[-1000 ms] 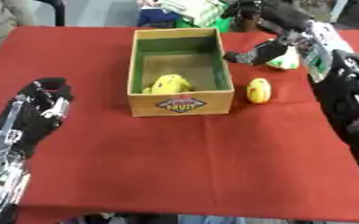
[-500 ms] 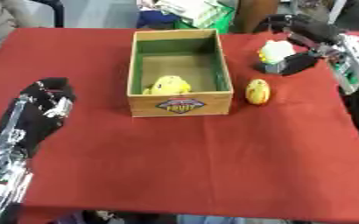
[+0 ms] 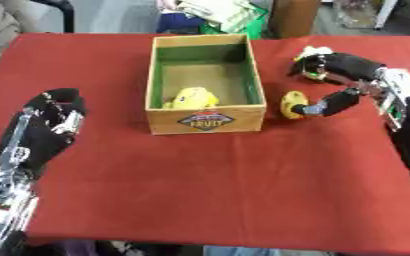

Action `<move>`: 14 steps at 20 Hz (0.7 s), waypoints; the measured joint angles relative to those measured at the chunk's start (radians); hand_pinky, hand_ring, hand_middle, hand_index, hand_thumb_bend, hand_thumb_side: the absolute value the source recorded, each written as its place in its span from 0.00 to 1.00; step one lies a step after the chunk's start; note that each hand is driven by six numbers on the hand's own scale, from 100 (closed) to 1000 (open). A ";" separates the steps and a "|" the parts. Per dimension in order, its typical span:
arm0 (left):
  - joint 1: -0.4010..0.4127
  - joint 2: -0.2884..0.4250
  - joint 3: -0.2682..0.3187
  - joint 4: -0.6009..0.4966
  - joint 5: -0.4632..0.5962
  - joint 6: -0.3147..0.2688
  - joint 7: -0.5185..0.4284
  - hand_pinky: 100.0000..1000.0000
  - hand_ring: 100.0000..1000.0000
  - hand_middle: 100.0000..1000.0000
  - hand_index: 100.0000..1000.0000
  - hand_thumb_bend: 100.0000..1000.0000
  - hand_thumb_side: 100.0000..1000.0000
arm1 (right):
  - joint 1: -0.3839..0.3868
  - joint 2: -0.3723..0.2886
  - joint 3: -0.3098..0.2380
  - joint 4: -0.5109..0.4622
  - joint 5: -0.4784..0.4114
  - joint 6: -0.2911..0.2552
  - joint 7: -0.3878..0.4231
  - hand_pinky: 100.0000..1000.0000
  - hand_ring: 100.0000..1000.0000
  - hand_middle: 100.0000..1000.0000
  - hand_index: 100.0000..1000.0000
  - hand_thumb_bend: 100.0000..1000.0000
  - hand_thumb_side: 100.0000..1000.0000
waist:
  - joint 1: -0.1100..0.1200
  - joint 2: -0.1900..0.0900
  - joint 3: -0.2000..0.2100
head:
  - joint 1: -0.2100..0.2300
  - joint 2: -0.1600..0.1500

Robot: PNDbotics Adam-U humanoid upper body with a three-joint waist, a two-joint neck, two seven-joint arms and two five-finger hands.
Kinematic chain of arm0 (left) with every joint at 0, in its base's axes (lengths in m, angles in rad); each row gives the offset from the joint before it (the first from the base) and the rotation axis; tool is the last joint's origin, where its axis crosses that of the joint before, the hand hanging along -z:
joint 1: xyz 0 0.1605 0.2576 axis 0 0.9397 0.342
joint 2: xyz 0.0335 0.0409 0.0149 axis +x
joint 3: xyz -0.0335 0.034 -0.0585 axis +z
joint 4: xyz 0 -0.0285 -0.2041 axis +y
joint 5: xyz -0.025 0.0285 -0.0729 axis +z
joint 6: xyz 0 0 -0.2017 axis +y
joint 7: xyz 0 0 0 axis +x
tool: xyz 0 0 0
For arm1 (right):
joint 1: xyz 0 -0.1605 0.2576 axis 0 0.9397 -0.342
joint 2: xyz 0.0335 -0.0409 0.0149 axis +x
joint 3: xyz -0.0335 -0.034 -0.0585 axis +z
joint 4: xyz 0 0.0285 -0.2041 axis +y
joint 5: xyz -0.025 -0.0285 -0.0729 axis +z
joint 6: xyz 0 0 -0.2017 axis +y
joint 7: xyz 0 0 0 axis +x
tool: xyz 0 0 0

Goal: Pick up objects on the table and place them in the box.

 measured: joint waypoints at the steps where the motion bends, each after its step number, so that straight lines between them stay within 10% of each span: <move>1: 0.000 0.000 0.000 0.000 0.000 0.000 0.000 0.77 0.58 0.56 0.69 0.07 0.13 | 0.000 0.002 0.000 0.005 0.014 0.002 -0.004 0.64 0.75 0.75 0.83 0.38 0.73 | 0.000 0.000 0.000 | 0.000 0.000; 6: 0.000 0.000 0.000 0.000 0.000 0.000 0.000 0.77 0.58 0.56 0.69 0.07 0.13 | 0.001 0.008 -0.005 0.026 0.063 0.020 -0.039 0.54 0.67 0.61 0.73 0.39 0.71 | 0.002 0.000 0.001 | 0.000 0.000; 14: 0.000 0.000 0.000 0.000 0.000 0.000 0.000 0.77 0.58 0.56 0.69 0.07 0.13 | 0.004 0.017 -0.013 0.041 0.102 0.074 -0.116 0.32 0.49 0.39 0.48 0.00 0.49 | 0.002 0.000 0.003 | 0.001 0.000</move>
